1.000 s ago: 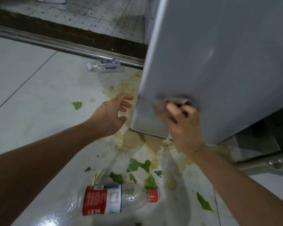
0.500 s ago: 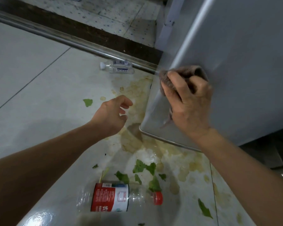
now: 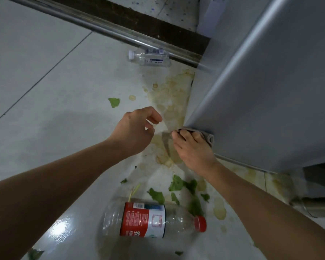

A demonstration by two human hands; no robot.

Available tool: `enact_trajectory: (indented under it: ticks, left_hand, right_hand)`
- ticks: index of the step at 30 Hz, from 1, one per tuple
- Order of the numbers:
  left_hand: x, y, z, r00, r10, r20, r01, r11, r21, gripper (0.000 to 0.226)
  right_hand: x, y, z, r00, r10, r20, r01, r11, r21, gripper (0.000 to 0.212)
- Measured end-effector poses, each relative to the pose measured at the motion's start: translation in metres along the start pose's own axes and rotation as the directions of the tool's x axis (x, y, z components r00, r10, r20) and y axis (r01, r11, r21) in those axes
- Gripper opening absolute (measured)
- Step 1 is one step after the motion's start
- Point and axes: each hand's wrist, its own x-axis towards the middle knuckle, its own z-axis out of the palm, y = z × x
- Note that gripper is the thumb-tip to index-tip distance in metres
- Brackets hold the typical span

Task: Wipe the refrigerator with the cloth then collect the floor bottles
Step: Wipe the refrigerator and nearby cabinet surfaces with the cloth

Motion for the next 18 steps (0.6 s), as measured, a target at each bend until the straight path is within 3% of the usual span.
enact_trajectory:
  ticks: [4,7,9,11,14,18]
  left_hand:
    - [0.001,0.002,0.013,0.999,-0.027,0.034,0.026,0.999,0.023,0.031]
    - [0.003,0.01,0.025,0.997,-0.035,0.072,0.033,0.999,0.028,0.031]
    - [0.007,0.015,0.029,0.996,-0.025,0.088,0.024,1.0,0.018,0.031]
    - [0.01,0.018,0.034,0.995,-0.015,0.099,0.014,1.0,0.019,0.033]
    - [0.016,0.023,0.043,0.995,-0.005,0.101,0.001,0.999,0.037,0.04]
    - [0.024,0.033,0.058,0.998,0.041,0.056,-0.043,0.999,0.028,0.051]
  right_hand:
    - [-0.003,0.003,0.0,0.996,-0.081,0.034,0.079,0.996,0.046,0.043]
    - [-0.027,0.019,-0.001,0.997,-0.066,0.042,0.06,0.989,0.135,0.043]
    - [-0.055,0.033,-0.001,0.998,-0.057,-0.001,0.057,0.993,0.103,0.038]
    - [-0.089,0.047,0.001,0.999,-0.04,-0.007,0.04,0.996,0.076,0.048]
    - [-0.131,0.064,0.003,0.998,-0.017,0.068,0.013,0.998,0.057,0.061]
    - [-0.13,0.065,0.005,0.995,-0.005,0.1,0.005,1.0,0.006,0.049]
